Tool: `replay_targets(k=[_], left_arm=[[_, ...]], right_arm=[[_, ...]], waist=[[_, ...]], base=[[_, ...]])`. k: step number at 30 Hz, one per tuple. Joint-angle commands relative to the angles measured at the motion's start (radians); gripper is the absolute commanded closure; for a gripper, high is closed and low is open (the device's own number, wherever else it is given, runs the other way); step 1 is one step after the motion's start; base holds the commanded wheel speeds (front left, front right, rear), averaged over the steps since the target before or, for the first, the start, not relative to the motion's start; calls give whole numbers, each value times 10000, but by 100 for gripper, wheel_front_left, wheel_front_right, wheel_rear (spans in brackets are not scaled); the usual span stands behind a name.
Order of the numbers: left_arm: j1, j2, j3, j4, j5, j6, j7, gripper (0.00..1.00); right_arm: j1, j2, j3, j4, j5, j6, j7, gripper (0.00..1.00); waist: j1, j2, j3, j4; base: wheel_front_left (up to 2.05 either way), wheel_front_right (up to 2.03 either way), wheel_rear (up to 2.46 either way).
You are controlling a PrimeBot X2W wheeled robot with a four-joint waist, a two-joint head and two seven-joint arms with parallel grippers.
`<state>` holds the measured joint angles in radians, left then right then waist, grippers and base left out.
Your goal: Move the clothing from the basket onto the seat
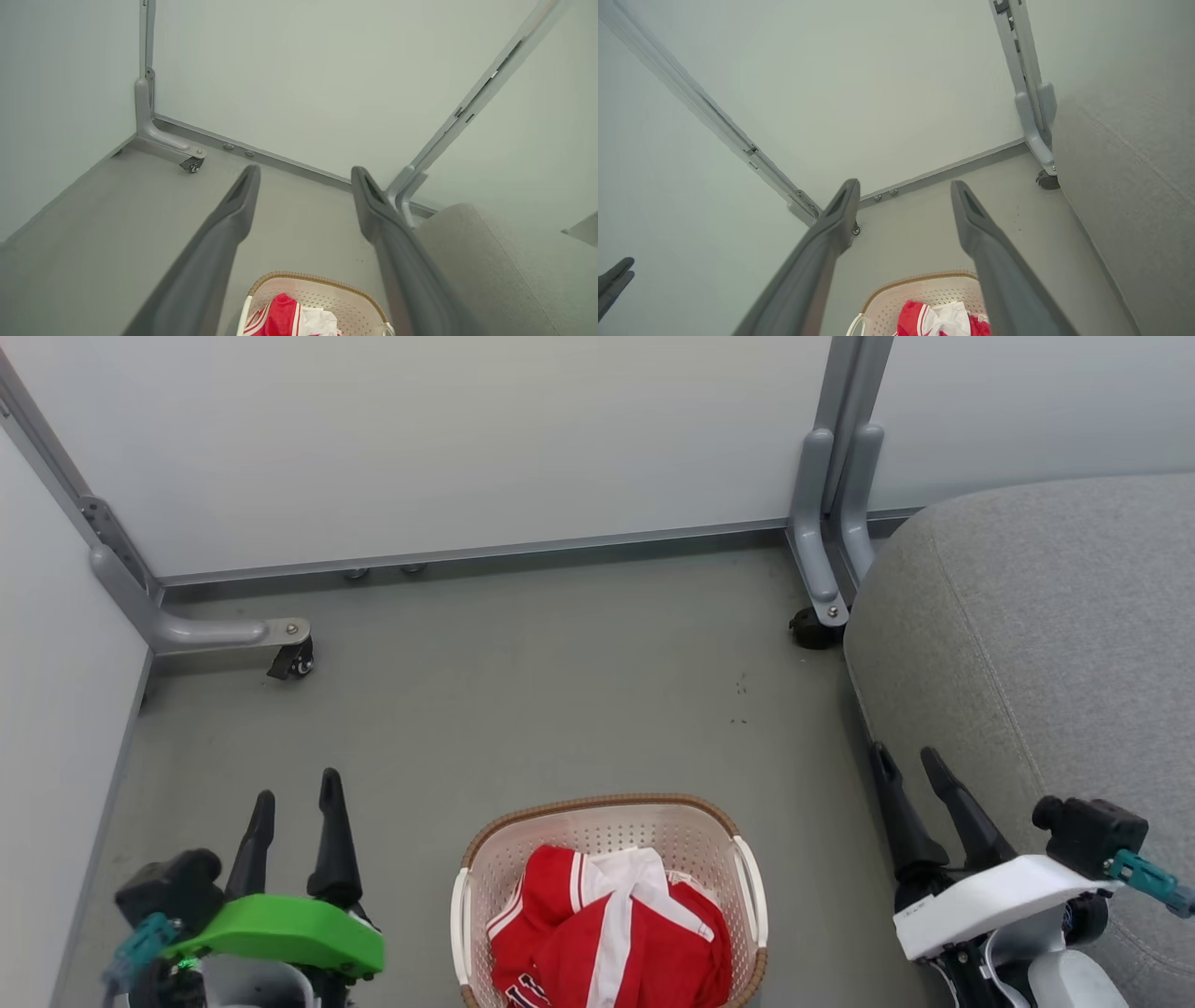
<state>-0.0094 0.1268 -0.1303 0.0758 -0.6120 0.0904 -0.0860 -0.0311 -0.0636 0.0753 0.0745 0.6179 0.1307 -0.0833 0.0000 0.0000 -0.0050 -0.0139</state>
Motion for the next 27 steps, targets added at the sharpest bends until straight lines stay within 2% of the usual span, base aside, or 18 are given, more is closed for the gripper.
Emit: replay_targets(k=[1, 5, 7, 9, 12, 16, 27], left_arm=[[-171, 319, -501, -97, 494, 526, -106, 0], [-366, 773, -1495, 37, 683, 1526, -232, 0], [-415, 854, -1782, -2, 462, 1804, -288, 0], [-403, 861, -1873, -91, 160, 1896, -347, 0], [-268, 765, -1686, -208, -202, 1695, -427, 0], [-67, 661, -1352, -281, 54, 1250, -532, 0], [346, 295, -878, -314, 1542, 623, -818, 0]], right_arm=[[-165, -113, 167, -472, -657, 1, -133, 0], [28, 12, 47, -818, -1200, 1, -259, 0], [100, 62, 1, -758, -1248, 1, -311, 0], [210, 97, -34, -509, -1152, 1, -372, 0], [285, 125, 94, -65, -821, 1, -450, 0], [278, 111, 256, 363, -484, 1, -559, 0], [316, -48, 459, 436, -1366, 1, -847, 0]], waist=[[0, 0, -13, -8], [0, 0, -47, -35], [0, 0, -59, -39], [0, 0, -71, -33], [0, 0, -94, -24], [0, 0, -116, -30], [0, 0, -119, -47]], base=[[0, 0, 0], [0, 0, 0], [0, 0, 0], [0, 0, 0], [0, 0, 0], [0, 0, 0], [0, 0, 0]])
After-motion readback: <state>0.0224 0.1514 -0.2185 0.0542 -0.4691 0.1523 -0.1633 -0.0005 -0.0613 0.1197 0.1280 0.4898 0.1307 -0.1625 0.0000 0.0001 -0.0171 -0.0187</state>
